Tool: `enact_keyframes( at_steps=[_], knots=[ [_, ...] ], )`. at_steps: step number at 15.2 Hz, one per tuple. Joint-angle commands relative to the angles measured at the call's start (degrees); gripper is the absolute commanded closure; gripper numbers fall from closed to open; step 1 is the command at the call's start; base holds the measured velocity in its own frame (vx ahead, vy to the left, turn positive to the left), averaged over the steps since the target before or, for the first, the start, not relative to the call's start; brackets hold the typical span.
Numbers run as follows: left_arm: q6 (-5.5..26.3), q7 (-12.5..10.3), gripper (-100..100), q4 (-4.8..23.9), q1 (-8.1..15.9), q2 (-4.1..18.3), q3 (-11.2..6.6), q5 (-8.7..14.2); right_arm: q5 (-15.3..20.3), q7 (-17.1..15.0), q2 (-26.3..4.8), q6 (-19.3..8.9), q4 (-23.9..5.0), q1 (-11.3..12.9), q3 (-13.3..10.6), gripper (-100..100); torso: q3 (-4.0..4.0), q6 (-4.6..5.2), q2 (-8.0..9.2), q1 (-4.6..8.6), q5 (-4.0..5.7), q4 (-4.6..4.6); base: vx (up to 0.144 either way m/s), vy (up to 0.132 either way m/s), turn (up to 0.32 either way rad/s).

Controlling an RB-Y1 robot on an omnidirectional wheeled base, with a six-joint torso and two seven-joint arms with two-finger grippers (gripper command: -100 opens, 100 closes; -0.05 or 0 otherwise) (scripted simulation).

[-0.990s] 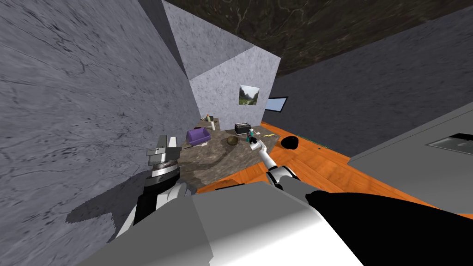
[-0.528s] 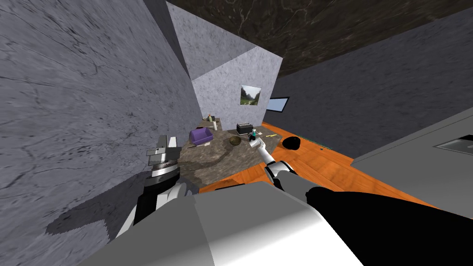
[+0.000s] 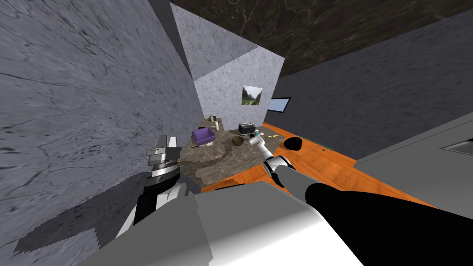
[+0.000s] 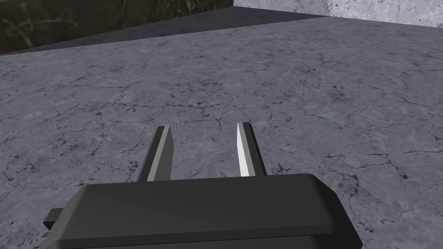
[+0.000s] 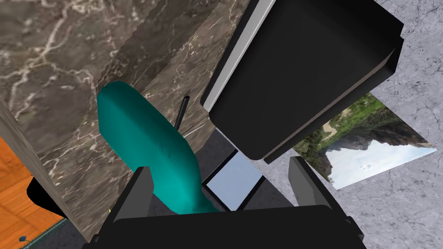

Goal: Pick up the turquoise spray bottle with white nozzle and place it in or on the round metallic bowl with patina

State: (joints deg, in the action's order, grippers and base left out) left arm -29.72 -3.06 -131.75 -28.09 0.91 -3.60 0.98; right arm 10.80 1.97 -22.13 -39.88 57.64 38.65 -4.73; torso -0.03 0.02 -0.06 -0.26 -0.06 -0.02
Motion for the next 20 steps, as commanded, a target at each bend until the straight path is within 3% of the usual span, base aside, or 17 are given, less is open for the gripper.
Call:
enact_keyframes(
  at_steps=[1,2,3,5,6,8,9,11,12,14,15,17,18,20],
  knots=[
    [0.0,0.0,0,0.0,0.0,0.0,0.0,0.0,0.4,-0.2,0.1,-0.2,-2.5,0.8,0.0,-100,0.0,0.0,0.0,0.0,0.0,0.0,0.017,0.029,-0.003],
    [0.0,0.0,0,0.0,0.0,0.0,0.0,0.0,0.4,-0.2,0.1,-0.2,-2.5,0.8,0.0,-100,0.0,0.01,0.01,0.08,0.02,0.0,0.01,0.013,-0.004],
    [0.0,0.0,0,0.0,0.0,0.0,0.0,0.0,0.9,0.1,-0.2,-3.4,-4.3,3.2,-0.2,-100,0.01,0.01,0.02,0.15,0.03,0.0,0.015,0.038,0.02],
    [0.0,0.0,0,0.0,0.0,0.0,0.0,0.0,0.9,0.1,-0.2,-3.7,-6.1,3.4,-0.2,-100,0.0,-0.01,-0.01,0.06,0.01,0.01,0.025,0.046,0.016],
    [0.0,0.0,0,0.0,0.0,0.0,0.0,0.0,1.4,0.5,-0.5,-5.7,-8.5,6.0,-0.3,-100,-0.01,0.0,-0.02,0.08,0.02,0.0,0.037,0.051,0.022],
    [0.0,0.0,0,0.0,0.0,0.0,0.0,0.0,1.4,0.5,-0.5,-7.0,-9.6,6.0,-0.3,-100,-0.05,0.0,-0.09,0.02,0.01,-0.02,0.043,0.052,0.013],
    [0.0,0.0,0,0.0,0.0,0.0,0.0,0.0,1.9,0.8,-0.7,-8.6,-12.0,8.4,-0.5,-100,-0.05,0.0,-0.09,0.05,0.01,-0.02,0.044,0.053,0.017],
    [0.0,0.0,0,0.0,0.0,0.0,0.0,0.0,1.9,0.8,-0.7,-10.3,-13.0,8.4,-0.5,-100,-0.07,-0.01,-0.12,0.02,0.0,-0.02,0.046,0.044,0.014],
    [0.0,0.0,0,0.0,0.0,0.0,0.0,0.0,2.4,1.1,-1.0,-11.8,-15.5,10.7,-0.7,-100,-0.07,0.0,-0.11,0.07,0.01,-0.03,0.053,0.04,0.018],
    [0.0,0.0,0,0.0,0.0,0.0,0.0,0.0,2.4,1.1,-1.0,-13.4,-16.3,10.7,-0.7,-100,-0.08,0.0,-0.15,0.07,0.02,-0.03,0.051,0.037,0.012],
    [0.0,0.0,0,0.0,0.0,0.0,0.0,0.0,2.8,1.5,-1.3,-15.4,-17.9,12.8,-0.8,-100,-0.07,0.01,-0.12,0.11,0.02,-0.03,0.055,0.037,0.017],
    [0.0,0.0,0,0.0,0.0,0.0,0.0,0.0,2.8,1.5,-1.3,-16.4,-19.4,12.8,-0.8,-100,-0.09,0.0,-0.17,0.1,0.02,-0.03,0.056,0.027,0.013],
    [0.0,0.0,0,0.0,0.0,0.0,0.0,0.0,3.3,1.8,-1.5,-18.7,-21.1,14.9,-1.0,-100,-0.09,0.01,-0.15,0.15,0.03,-0.03,0.059,0.016,0.016],
    [0.0,0.0,0,0.0,0.0,0.0,0.0,0.0,3.3,1.8,-1.5,-19.3,-22.4,14.9,-1.0,-100,-0.11,0.01,-0.19,0.18,0.04,-0.04,0.063,0.016,0.013]
  ],
)
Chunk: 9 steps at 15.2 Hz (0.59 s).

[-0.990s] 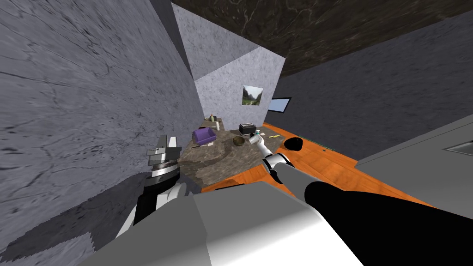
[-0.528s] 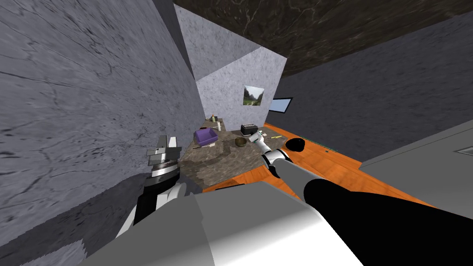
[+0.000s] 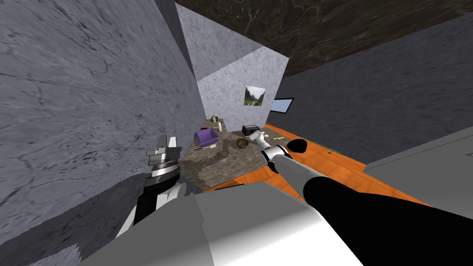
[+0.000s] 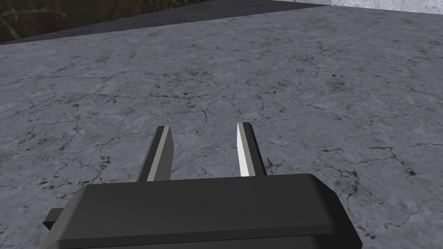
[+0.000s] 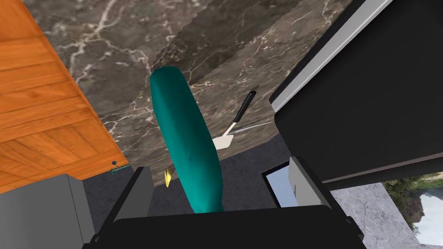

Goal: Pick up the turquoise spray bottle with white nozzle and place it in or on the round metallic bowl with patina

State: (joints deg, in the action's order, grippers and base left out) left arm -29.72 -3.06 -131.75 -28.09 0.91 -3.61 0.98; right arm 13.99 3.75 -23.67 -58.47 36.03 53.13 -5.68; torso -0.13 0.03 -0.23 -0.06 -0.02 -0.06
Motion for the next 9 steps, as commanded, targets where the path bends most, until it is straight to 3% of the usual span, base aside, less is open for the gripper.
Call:
enact_keyframes(
  at_steps=[1,3,4,9],
  knots=[
    [0.0,0.0,0,0.0,0.0,0.0,0.0,0.0,0.5,0.3,-0.2,-2.9,-2.9,2.3,-0.2,-100,0.0,0.0,0.0,0.0,0.0,0.0,0.059,0.018,0.014],
    [0.0,0.0,0,0.0,0.0,0.0,0.0,0.0,0.5,0.3,-0.2,-3.3,-3.7,2.3,-0.2,-100,-0.01,0.0,-0.01,-0.01,0.0,0.0,0.056,0.015,0.01],
    [0.0,0.0,0,0.0,0.0,0.0,0.0,0.0,0.9,0.6,-0.5,-5.6,-5.9,4.0,-0.4,-100,0.01,0.0,0.02,0.0,0.0,0.0,0.06,0.015,0.01],
    [0.0,0.0,0,0.0,0.0,0.0,0.0,0.0,1.7,1.1,-1.0,-10.0,-11.0,7.0,-0.6,-100,-0.07,0.0,-0.14,0.08,0.01,-0.02,0.09,0.0,0.009]
  ],
)
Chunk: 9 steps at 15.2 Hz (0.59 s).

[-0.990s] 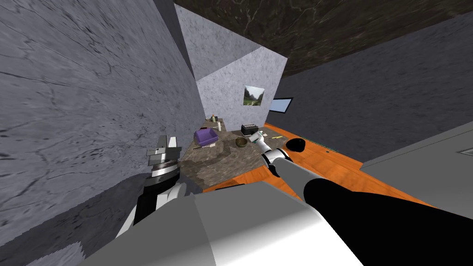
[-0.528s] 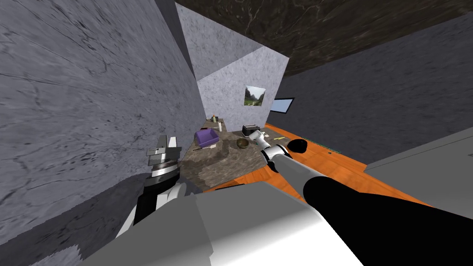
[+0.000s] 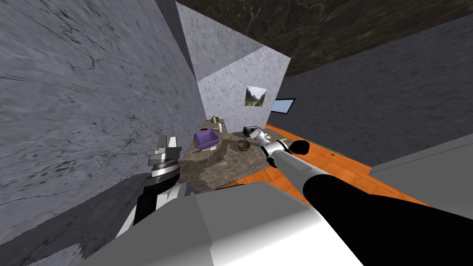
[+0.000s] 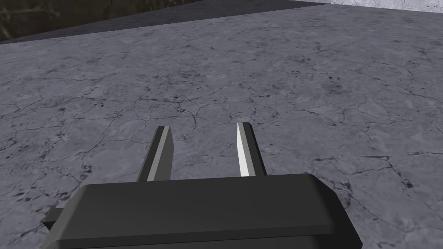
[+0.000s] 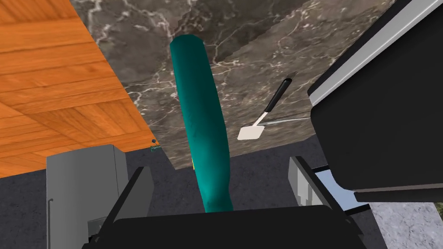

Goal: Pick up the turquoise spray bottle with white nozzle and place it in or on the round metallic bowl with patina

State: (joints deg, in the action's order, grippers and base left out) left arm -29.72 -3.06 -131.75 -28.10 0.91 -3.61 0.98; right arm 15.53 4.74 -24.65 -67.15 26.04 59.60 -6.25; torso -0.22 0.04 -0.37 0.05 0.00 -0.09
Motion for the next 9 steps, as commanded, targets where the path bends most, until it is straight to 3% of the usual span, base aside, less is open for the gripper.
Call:
enact_keyframes(
  at_steps=[1,2,4,7,8,9],
  knots=[
    [0.0,0.0,0,0.0,0.0,0.0,0.0,0.0,0.5,0.3,-0.3,-2.9,-2.9,1.8,-0.2,-100,0.0,0.0,0.0,0.0,0.0,0.0,0.09,-0.024,0.001],
    [0.0,0.0,0,0.0,0.0,0.0,0.0,0.0,0.5,0.3,-0.3,-3.1,-3.0,1.8,-0.2,-100,0.0,0.0,0.0,0.04,0.01,0.0,0.076,-0.02,0.001],
    [0.0,0.0,0,0.0,0.0,0.0,0.0,0.0,1.0,0.6,-0.8,-5.8,-6.0,3.7,-0.4,-100,0.03,0.01,0.05,0.07,0.01,0.01,0.086,-0.031,-0.003],
    [0.0,0.0,0,0.0,0.0,0.0,0.0,0.0,1.2,0.7,-1.0,-6.7,-7.3,4.3,-0.4,-100,0.02,0.01,0.04,0.11,0.02,0.01,0.076,-0.028,-0.001],
    [0.0,0.0,0,0.0,0.0,0.0,0.0,0.0,1.2,0.7,-1.0,-5.6,-11.8,5.1,-0.4,-100,0.03,0.02,0.06,0.1,0.02,0.01,0.016,-0.018,0.039],
    [0.0,0.0,0,0.0,0.0,0.0,0.0,0.0,1.3,0.7,-1.1,-7.3,-7.7,4.8,-0.5,-100,0.08,0.06,0.19,0.15,0.08,0.0,0.003,-0.007,0.019]
  ],
)
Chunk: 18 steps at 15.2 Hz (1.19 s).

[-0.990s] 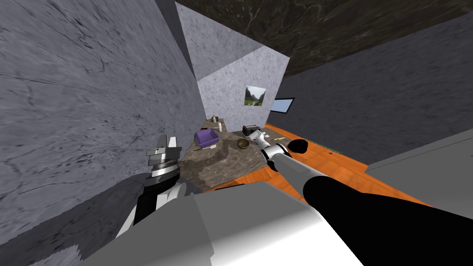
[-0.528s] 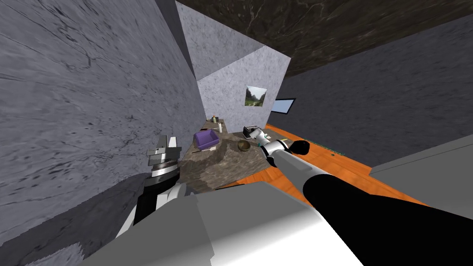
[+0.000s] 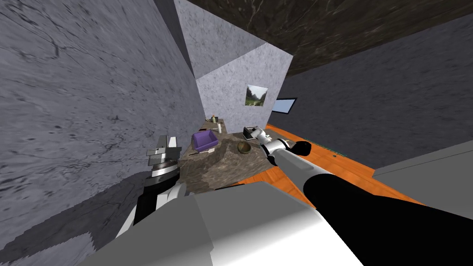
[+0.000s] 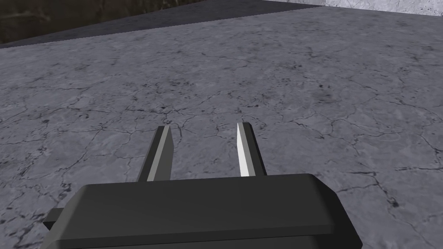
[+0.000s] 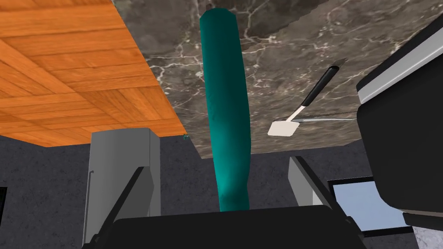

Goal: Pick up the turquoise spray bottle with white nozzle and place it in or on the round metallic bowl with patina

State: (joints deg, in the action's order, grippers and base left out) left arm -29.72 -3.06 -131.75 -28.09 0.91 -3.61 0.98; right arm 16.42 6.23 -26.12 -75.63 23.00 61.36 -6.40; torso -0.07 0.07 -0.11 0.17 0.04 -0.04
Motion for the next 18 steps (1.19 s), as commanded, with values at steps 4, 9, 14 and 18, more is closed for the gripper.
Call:
enact_keyframes(
  at_steps=[4,9,14,18],
  knots=[
    [0.0,0.0,0,0.0,0.0,0.0,0.0,0.0,0.4,-0.8,0.4,1.2,-4.7,3.0,-0.3,-100,0.06,-0.01,0.09,-0.1,-0.03,0.02,0.001,-0.001,0.003],
    [0.0,0.0,0,0.0,0.0,0.0,0.01,0.0,-5.8,-2.0,-5.7,4.2,-1.8,-3.1,-0.2,-100,-0.01,0.02,0.0,-0.27,-0.07,-0.02,0.021,0.042,0.127],
    [0.0,0.0,0,0.0,0.0,0.0,0.01,0.0,-11.4,-3.3,-10.9,7.1,4.2,-10.9,-0.1,-100,-0.03,-0.05,-0.07,-0.39,-0.09,-0.02,0.026,0.041,0.136],
    [0.0,0.0,0,0.0,0.0,0.0,0.0,0.0,-13.5,-3.3,-11.9,7.1,4.2,-14.1,-0.1,-100,0.09,0.02,0.16,-0.11,-0.02,0.03,-0.004,0.005,-0.014]
  ],
)
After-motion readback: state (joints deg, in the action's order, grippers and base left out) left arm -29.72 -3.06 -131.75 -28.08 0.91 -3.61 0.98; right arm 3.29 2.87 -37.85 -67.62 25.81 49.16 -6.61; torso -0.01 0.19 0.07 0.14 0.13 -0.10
